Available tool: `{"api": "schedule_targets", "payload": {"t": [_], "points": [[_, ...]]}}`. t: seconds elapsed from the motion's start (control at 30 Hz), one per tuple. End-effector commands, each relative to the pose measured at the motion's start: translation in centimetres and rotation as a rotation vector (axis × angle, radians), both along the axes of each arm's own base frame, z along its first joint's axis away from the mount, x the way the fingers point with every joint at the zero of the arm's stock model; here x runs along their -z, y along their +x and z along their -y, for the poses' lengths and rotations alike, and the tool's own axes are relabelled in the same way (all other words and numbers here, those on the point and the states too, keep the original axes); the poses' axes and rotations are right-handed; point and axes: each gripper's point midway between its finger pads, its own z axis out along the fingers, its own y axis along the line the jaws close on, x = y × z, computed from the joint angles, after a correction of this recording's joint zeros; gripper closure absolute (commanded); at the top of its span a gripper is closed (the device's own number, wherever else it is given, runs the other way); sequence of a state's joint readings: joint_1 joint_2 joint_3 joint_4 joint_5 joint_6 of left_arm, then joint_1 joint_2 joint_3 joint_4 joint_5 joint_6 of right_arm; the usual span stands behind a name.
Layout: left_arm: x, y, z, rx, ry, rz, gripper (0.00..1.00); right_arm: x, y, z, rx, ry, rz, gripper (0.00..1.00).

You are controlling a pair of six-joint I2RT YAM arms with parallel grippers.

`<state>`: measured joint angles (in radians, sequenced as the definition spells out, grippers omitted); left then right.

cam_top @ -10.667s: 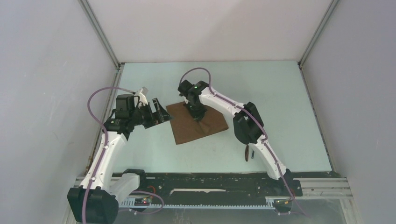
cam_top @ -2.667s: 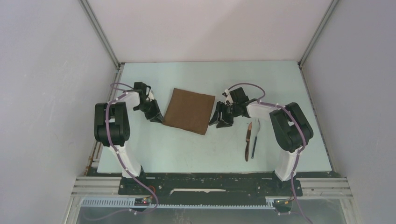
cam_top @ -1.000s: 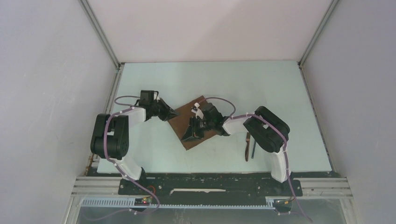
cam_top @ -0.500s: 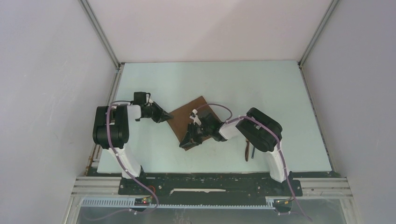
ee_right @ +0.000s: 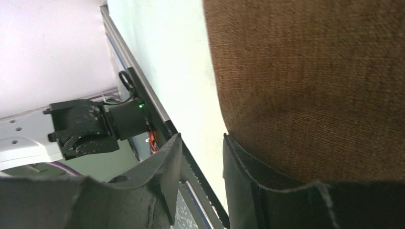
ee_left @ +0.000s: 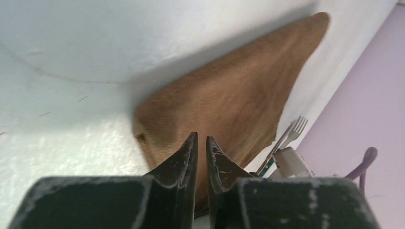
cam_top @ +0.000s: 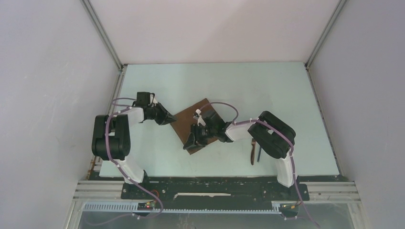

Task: Fold the napkin into a case and place the utensils inside
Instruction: Rotate the square-folded napkin at the center of the board.

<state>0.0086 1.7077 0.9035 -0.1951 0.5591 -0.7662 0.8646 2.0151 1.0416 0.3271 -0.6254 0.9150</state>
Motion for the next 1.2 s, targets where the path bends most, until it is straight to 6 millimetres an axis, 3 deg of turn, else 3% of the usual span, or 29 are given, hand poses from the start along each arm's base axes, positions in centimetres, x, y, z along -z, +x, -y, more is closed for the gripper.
{"api": "schedule_targets", "payload": {"t": [0.0,0.17,0.27,0.4,0.5,0.63,0.73,0.8,0.9,0.93,1.03,1.1,1.17], "points": [[3.1,-1.3,-2.1,-0.064,0.058,-0.09,0.86,1.7,-1.1,0.2,-0.032,-0.066,0.02,0.55],[4.6,-0.9,-4.3,-0.11,0.108,-0.15,0.96,1.7,-2.2,0.2,-0.038,-0.061,0.007,0.55],[3.9,-0.4,-4.5,-0.107,0.118,-0.14,0.95,-0.2,-1.8,0.1,-0.037,-0.025,0.035,0.55],[0.9,0.1,-4.2,-0.059,0.134,-0.044,0.82,-2.3,0.0,0.7,-0.001,0.014,0.061,0.53],[-0.4,-0.4,-3.0,-0.013,0.119,-0.009,0.73,-1.7,0.5,1.0,0.01,0.003,0.055,0.5],[-0.1,-1.2,-0.4,0.051,0.043,0.004,0.67,0.4,-1.4,0.3,-0.023,-0.029,0.014,0.5],[1.3,-1.8,-1.1,0.015,0.085,-0.022,0.68,1.4,-2.8,0.0,-0.047,-0.057,0.003,0.5],[1.1,-1.8,-1.4,0.005,0.103,-0.011,0.65,1.3,-3.2,0.0,-0.056,-0.063,0.019,0.49],[-1.1,-1.0,-1.5,0.009,0.12,0.058,0.56,-0.9,-2.7,-0.3,-0.066,-0.026,0.064,0.47],[-2.1,-1.1,-0.8,0.037,0.134,0.083,0.53,-2.1,-2.1,-0.1,-0.063,-0.02,0.09,0.47],[-4.8,-1.7,-0.3,0.081,0.188,0.132,0.45,-5.6,0.6,2.3,-0.015,-0.071,0.199,0.41],[-6.3,-2.9,-0.1,0.116,0.243,0.175,0.4,-6.8,2.2,5.3,0.036,-0.167,0.238,0.34],[-7.1,-4.4,0.3,0.144,0.26,0.198,0.38,-5.8,3.5,9.4,0.116,-0.316,0.182,0.33]]}}
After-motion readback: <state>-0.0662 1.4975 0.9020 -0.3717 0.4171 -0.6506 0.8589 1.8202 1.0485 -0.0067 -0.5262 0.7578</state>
